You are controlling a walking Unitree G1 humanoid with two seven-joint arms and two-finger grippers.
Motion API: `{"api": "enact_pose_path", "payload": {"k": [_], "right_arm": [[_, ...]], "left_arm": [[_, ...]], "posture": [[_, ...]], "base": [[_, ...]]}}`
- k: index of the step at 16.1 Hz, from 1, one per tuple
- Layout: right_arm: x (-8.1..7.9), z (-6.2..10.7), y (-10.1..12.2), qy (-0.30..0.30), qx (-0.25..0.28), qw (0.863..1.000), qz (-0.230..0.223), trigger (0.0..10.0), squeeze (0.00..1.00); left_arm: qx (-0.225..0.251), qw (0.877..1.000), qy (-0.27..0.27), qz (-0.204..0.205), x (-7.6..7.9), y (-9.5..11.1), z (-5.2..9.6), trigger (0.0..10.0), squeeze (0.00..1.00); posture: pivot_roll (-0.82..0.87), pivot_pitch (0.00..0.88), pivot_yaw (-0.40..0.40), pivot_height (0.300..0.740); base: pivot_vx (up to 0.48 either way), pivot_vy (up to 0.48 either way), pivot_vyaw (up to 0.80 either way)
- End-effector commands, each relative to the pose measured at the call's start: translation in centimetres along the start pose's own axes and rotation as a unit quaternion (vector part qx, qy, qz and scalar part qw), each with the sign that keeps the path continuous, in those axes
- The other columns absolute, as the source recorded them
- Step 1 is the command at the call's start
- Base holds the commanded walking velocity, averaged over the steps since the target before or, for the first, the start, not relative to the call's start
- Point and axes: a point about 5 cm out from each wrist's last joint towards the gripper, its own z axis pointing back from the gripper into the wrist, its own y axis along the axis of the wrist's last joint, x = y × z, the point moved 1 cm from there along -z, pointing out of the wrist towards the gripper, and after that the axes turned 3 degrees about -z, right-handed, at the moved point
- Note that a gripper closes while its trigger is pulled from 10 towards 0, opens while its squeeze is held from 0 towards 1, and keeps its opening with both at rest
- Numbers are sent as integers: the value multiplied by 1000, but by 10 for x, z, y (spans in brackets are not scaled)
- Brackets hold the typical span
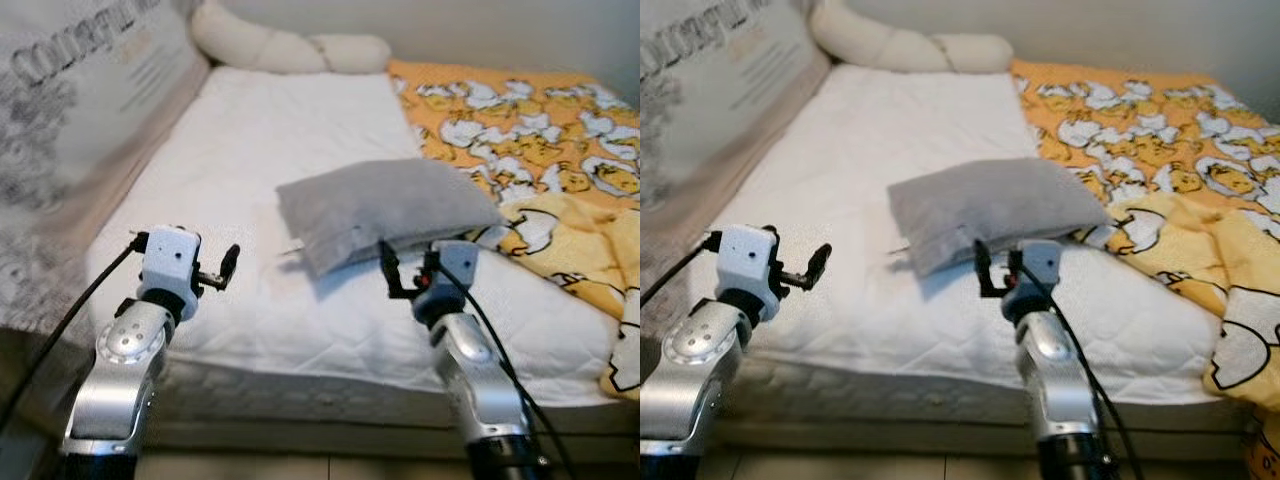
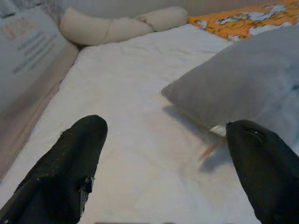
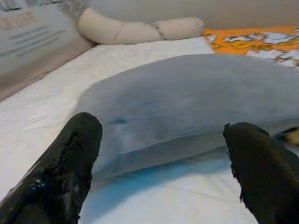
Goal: Clean up the room
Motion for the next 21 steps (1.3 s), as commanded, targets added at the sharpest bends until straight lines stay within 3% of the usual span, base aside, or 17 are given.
{"api": "enact_pose_path", "payload": {"k": [1,21], "right_arm": [[8,0,1,-16,2,1000,-2,10000,0],[12,0,1,-23,0,1000,0,10000,0]], "left_arm": [[2,1000,-12,1,6,1,-1,10000,0],[1,1000,-13,-2,6,1,-1,10000,0]], "posture": [[7,0,-25,740],[4,0,-26,740]], "base": [[296,0,0],[294,0,0]]}}
